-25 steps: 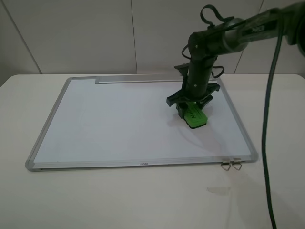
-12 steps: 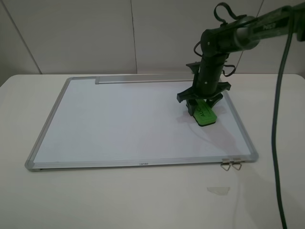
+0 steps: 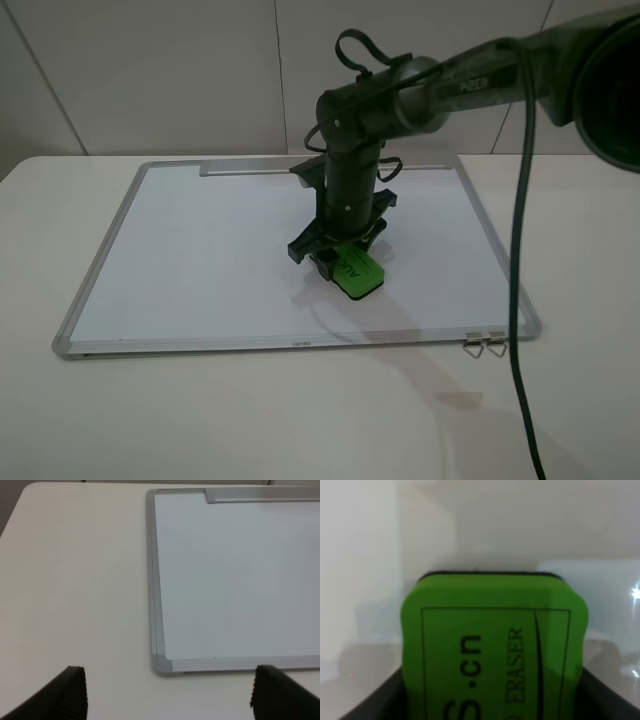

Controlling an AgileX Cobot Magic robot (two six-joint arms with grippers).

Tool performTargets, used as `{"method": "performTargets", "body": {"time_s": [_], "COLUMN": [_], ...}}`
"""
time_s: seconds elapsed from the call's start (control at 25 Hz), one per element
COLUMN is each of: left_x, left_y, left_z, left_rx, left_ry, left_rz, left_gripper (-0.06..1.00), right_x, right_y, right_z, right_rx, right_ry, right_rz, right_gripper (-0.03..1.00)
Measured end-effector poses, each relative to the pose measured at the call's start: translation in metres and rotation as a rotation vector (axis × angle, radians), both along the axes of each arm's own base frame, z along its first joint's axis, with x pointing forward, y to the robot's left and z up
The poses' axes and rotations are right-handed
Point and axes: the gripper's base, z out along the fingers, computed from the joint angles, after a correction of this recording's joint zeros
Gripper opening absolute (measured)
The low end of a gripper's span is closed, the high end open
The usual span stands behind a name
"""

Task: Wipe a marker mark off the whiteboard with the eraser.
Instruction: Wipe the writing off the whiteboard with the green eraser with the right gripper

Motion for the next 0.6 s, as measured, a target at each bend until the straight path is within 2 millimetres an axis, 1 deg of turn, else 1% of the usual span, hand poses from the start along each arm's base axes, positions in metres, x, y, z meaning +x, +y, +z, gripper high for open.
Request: {"method": "performTargets", "body": {"time_s": [0.08,0.2,0.4,0.52,0.6], "left_x": [0.0,0.0,0.0,0.0,0.0], "left_y": [0.0,0.0,0.0,0.0,0.0], "left_z": [0.0,0.0,0.0,0.0,0.0], "left_rx": [0.0,0.0,0.0,0.0,0.0], "left_ry": [0.0,0.0,0.0,0.0,0.0], "left_rz": [0.0,0.0,0.0,0.0,0.0], "left_gripper": [0.69,0.69,0.69,0.69,0.69], "right_x": [-0.004,-0.004,0.002,0.008,0.012], "right_y": [0.007,0.006,0.003,-0.005,-0.015], "right_z": [0.0,0.0,0.009,0.018,0.024], "right_rx": [0.002,0.001,0.001,-0.007,-0.009], "right_ry": [-0.002,-0.002,0.013,0.053,0.08], "right_rz": [0.019,0.017,0.003,-0.037,-0.072], "right_gripper": [0.59,0.59,0.59,0.59,0.59]}}
